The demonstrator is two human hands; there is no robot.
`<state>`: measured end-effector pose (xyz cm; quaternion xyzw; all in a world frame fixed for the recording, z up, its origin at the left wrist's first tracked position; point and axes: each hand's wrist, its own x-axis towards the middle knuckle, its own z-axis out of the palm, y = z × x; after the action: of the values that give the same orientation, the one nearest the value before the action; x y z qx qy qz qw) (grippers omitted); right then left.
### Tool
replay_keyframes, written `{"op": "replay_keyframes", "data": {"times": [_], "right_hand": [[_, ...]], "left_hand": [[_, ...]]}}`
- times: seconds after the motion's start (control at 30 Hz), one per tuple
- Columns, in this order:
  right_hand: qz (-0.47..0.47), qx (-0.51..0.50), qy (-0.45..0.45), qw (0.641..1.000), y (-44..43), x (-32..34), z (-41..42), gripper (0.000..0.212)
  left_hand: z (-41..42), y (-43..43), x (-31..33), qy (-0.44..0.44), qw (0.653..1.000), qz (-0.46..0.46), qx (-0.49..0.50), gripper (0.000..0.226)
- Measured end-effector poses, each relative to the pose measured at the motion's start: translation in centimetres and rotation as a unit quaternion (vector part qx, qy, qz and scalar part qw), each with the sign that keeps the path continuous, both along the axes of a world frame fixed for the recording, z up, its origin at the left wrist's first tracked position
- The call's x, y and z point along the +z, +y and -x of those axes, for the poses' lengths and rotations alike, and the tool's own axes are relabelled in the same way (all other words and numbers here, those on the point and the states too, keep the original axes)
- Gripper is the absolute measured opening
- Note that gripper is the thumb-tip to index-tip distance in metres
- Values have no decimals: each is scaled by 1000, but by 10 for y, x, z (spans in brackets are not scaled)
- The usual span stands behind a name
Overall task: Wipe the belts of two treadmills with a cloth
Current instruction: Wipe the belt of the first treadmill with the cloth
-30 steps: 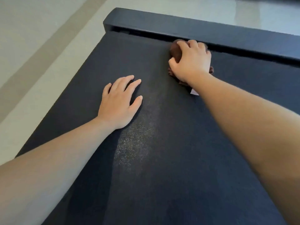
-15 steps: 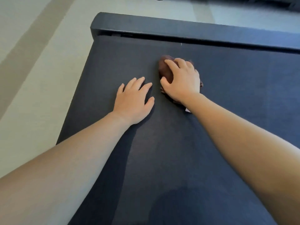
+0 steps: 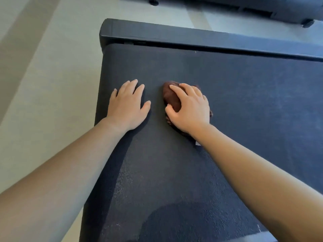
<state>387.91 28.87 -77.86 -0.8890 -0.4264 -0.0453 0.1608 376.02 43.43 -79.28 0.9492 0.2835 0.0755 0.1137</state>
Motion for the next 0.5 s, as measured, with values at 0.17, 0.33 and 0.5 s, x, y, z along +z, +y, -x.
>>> {"op": "replay_keyframes", "data": {"times": [0.17,0.33,0.5], "right_hand": [[1,22,-4,1000,84,-4,-67,58],[11,44,-11,999,148,0,-134,58],[7,56,-5,998,158,-3,-152,57]], "left_hand": [[-9,3,-7,-19,999,-24,27,56],[-11,3,-8,-32,998,-36,35,57],[-11,4,-7,-30,998,-36,35,54]]}}
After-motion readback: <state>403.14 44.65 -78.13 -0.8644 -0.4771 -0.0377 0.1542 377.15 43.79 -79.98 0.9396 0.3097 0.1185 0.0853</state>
